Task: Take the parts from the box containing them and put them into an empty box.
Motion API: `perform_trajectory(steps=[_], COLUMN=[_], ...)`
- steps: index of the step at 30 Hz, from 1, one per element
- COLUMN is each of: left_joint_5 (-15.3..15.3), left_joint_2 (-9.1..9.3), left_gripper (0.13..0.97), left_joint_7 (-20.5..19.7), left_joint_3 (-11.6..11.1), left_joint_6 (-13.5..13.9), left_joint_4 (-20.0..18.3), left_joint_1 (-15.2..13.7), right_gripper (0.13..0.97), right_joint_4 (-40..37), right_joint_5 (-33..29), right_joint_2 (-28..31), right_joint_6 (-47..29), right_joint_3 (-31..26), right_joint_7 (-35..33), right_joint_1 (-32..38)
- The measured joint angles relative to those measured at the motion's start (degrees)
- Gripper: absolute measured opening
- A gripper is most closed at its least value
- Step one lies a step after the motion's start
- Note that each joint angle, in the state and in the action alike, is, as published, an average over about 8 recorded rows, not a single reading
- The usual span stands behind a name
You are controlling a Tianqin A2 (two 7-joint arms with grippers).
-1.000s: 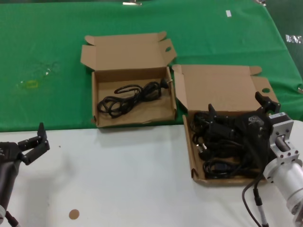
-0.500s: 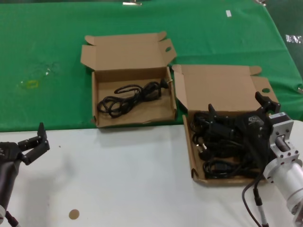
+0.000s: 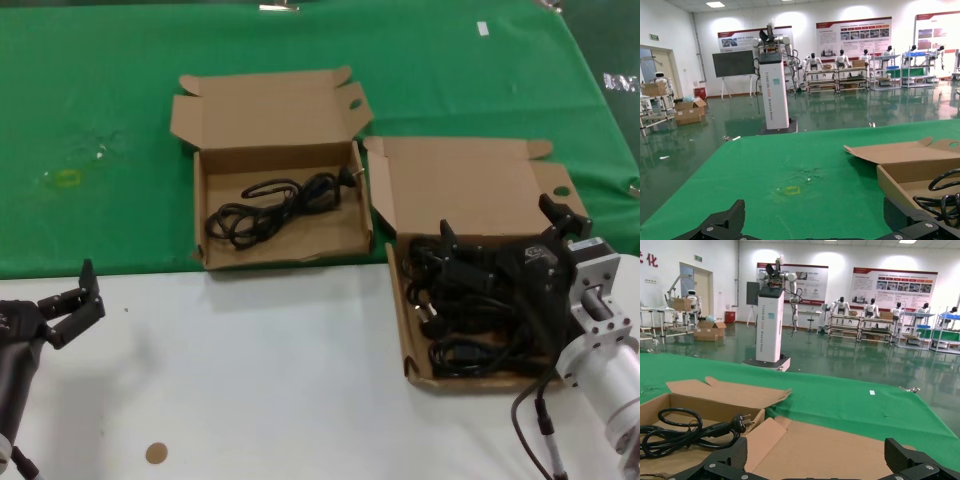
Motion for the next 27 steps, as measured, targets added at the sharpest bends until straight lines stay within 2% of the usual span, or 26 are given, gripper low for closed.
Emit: perform_trajectory(steps=[27], left_joint_5=[0.0], left_joint_2=[0.0], left_gripper=[0.966], left_joint_7=[0.0], left_joint_3=[0.0], left_joint_6=[0.0], left_joint_4=[0.0], left_joint_1=[0.0], right_gripper=[0.966], right_joint_4=[0.0], right_joint_5=[0.0], right_joint_2=[0.0], right_joint_6=[0.0], right_joint_3=[0.0], right_joint_7=[0.0], right_joint_1=[0.0])
